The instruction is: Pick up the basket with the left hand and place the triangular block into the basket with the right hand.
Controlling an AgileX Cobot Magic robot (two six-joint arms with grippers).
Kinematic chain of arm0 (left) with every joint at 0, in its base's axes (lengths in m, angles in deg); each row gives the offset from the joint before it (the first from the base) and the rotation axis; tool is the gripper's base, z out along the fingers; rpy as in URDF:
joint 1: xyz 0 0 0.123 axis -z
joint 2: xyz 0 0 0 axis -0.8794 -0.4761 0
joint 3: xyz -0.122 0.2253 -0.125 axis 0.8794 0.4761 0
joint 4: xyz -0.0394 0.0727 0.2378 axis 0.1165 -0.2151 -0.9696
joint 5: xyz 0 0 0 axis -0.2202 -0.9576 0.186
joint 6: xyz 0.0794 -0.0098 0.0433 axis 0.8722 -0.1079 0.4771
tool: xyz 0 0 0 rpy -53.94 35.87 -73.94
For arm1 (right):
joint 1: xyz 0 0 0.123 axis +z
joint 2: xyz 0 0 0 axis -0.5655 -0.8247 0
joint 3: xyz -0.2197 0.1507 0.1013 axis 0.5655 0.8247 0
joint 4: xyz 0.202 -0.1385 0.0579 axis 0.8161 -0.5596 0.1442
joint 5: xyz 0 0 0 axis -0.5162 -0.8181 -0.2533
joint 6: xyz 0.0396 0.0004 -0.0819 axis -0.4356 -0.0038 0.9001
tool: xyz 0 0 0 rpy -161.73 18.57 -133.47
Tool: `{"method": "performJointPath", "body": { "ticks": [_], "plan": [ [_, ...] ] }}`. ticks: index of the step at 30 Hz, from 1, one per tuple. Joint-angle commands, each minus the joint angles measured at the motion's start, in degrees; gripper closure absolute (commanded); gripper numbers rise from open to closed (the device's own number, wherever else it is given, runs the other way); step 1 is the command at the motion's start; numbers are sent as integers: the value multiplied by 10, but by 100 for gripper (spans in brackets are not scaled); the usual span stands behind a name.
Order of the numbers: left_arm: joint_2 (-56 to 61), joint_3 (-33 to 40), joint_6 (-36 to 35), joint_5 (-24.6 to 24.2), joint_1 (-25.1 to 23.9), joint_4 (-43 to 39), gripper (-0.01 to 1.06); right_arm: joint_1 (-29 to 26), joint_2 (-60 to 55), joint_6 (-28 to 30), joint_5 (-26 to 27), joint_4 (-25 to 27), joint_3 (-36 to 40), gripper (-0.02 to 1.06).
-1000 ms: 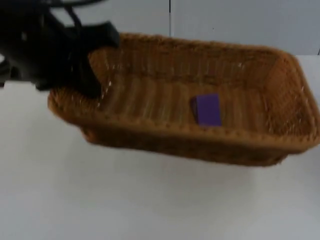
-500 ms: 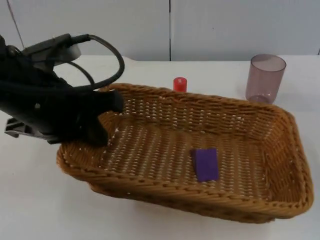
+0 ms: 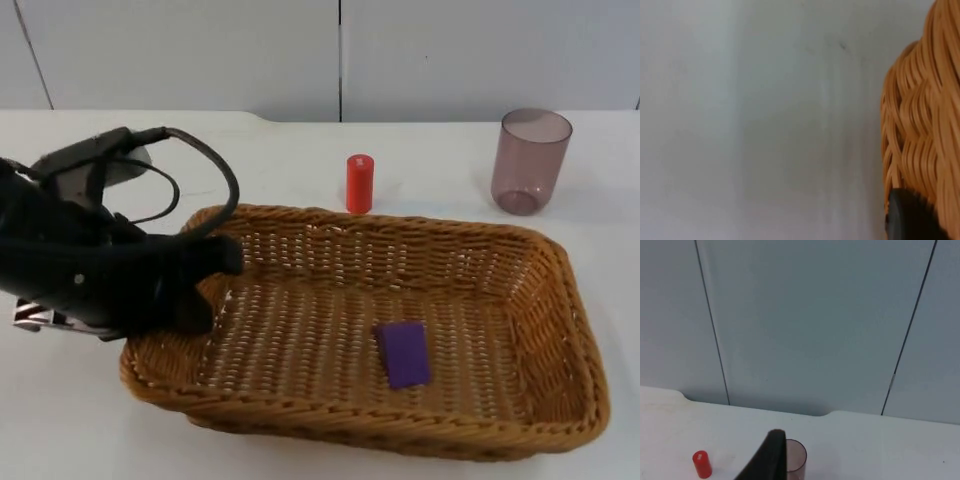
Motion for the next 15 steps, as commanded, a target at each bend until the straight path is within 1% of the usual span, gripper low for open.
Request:
{"method": "performJointPath", "body": {
  "ticks": [1, 3, 7, 10, 12, 15],
  "plan": [
    [-9, 2, 64, -28, 1, 92, 105, -3, 2, 3, -2, -2, -3, 0],
    [-23, 2, 105, -38, 1, 132, 105, -3, 2, 4, -3, -2, -3, 0],
    [-44, 3, 115, -56, -7, 132, 105, -3, 2, 4, -5, -2, -3, 0],
    [-54, 15, 121, -50, -21, 132, 105, -3, 2, 8, -5, -2, -3, 0],
    [-57, 19, 144, -46, -34, 132, 105, -3, 2, 9, -7, -2, -3, 0],
    [-57, 19, 149, -46, -43, 132, 105, -3, 2, 9, -7, -2, -3, 0]
  ]
}}
